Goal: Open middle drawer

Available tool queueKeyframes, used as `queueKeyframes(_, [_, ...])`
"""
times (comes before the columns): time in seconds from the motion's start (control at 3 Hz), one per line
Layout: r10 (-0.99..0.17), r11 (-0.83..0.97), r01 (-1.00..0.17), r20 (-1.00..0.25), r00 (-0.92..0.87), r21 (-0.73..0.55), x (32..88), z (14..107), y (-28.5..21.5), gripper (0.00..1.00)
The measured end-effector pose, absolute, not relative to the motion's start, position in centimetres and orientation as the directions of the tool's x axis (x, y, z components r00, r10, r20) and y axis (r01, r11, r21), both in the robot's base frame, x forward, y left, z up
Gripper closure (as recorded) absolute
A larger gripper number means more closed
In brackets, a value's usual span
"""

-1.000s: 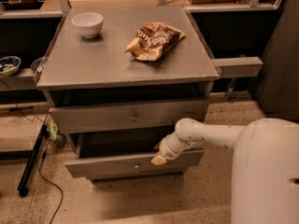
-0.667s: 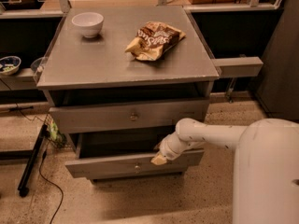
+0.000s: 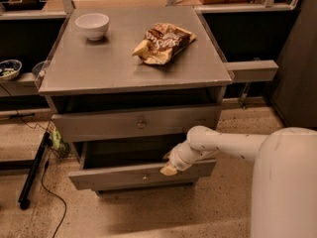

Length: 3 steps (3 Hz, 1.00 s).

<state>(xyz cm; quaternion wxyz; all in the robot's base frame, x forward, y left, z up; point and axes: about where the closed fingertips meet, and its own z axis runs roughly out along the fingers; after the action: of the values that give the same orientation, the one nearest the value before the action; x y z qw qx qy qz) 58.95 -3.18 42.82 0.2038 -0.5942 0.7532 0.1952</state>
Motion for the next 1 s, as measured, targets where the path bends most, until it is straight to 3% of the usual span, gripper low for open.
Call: queueKeyframes(1.0, [-0.814, 0.184, -0.98, -0.548, -0.193, 0.073, 57.76, 43.79, -3.14, 1.0])
